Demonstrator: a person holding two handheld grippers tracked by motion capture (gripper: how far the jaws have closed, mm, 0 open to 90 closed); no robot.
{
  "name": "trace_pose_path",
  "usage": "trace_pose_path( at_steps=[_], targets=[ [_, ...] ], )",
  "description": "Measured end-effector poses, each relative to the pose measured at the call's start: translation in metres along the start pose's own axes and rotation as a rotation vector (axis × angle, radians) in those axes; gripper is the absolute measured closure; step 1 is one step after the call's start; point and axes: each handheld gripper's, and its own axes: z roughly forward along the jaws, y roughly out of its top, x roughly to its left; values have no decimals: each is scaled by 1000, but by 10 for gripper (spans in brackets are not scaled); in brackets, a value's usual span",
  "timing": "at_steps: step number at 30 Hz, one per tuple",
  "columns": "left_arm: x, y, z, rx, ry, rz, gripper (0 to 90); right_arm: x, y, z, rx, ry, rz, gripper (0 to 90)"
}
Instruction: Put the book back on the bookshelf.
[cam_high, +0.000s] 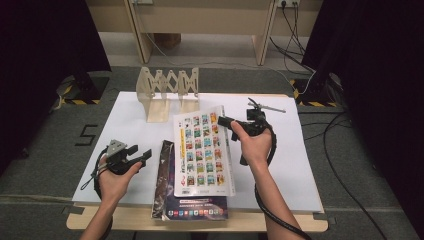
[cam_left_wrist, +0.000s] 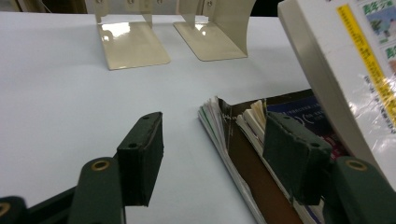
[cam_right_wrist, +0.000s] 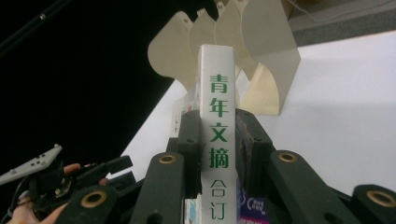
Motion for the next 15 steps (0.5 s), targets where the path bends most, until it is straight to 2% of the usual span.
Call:
trace_pose_path(
  at_steps=[5,13,15],
  targets=[
    [-1,-4,2,2,-7,11,368,8,6,1,-51,-17,-40,747],
    [-2,-3,-3,-27,1,21,368,23,16,4,-144,-46,-76,747],
    [-2,-3,-4,-33,2,23,368,26,20,6,-168,-58,-97,747]
  ],
)
